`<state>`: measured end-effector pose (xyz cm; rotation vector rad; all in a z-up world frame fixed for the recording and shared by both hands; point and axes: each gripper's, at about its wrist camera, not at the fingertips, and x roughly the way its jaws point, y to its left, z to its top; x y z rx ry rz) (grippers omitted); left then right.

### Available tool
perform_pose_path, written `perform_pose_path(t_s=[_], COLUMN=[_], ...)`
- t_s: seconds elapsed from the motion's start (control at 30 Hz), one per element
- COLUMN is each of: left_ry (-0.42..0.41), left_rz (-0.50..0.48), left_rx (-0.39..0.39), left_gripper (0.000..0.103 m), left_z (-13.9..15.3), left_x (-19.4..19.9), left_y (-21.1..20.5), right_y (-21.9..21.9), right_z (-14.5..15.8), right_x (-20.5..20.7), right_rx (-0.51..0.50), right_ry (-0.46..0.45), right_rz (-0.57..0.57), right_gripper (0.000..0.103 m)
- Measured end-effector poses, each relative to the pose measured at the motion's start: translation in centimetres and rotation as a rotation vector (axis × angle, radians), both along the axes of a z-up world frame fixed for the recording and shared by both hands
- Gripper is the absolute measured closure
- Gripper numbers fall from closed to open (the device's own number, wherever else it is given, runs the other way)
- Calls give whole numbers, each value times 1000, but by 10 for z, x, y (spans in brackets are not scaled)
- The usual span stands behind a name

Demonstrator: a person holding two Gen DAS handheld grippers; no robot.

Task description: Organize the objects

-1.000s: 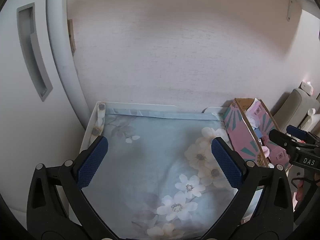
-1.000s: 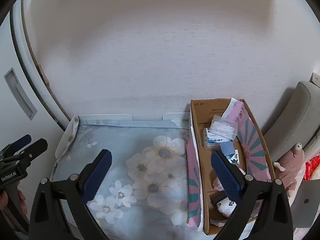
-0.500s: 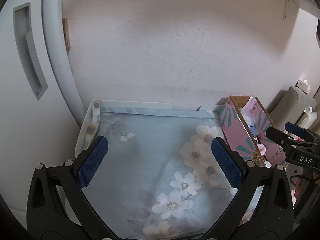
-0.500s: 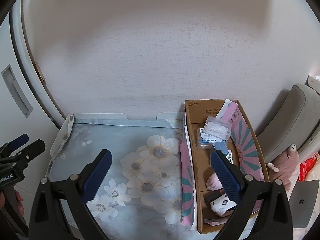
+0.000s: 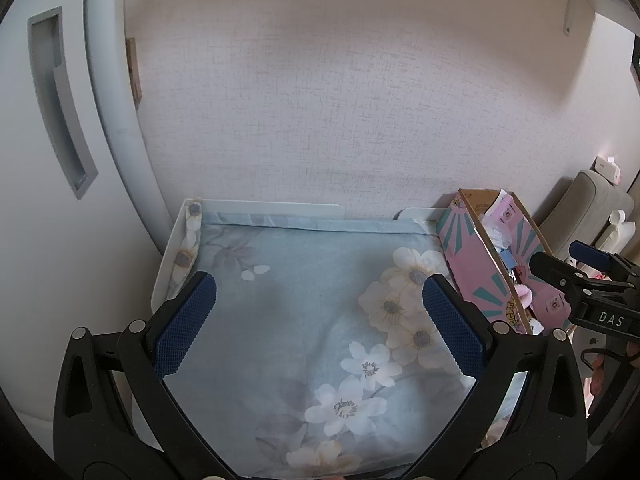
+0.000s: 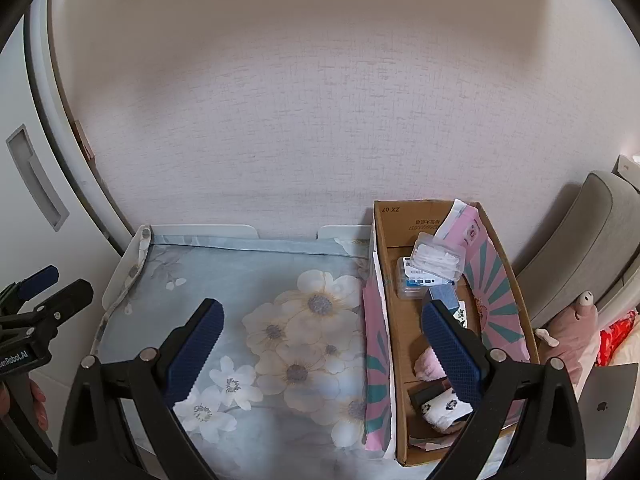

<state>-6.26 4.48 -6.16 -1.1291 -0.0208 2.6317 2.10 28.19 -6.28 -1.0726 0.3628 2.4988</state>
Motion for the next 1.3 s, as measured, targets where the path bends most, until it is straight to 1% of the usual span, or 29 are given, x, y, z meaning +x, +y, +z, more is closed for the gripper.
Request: perform_pose_path(t_s=[0.6,0.8,0.9,1.0,1.07,1.2,1.3], left_ry=[20,40,68,92,87,84,83], left_rz=[-6,-2,6,22,35,23,22], left_rx=[-2,-32,-59,-63,-58,-16,-18], left_gripper=[0,0,0,0,0,0,0], left_z=[3,4,6,9,9,7,7], left_x=[5,8,11,13,13,12,9], left_y=[-3,0,2,0,-1,-8,-12], right_y=[-1,-2,-4,-5,-5,-6,-8], right_z=[0,1,1,1,1,1,2], right_x=[2,1,0,-1,-1,-4,-9], right_rx=[-2,1,5,7,5,2,-4], right_ry=[4,3,2,3,1,-5,-11], right_rz=[0,0,0,-1,-1,-8,-15], right_gripper=[4,4,4,4,4,4,4])
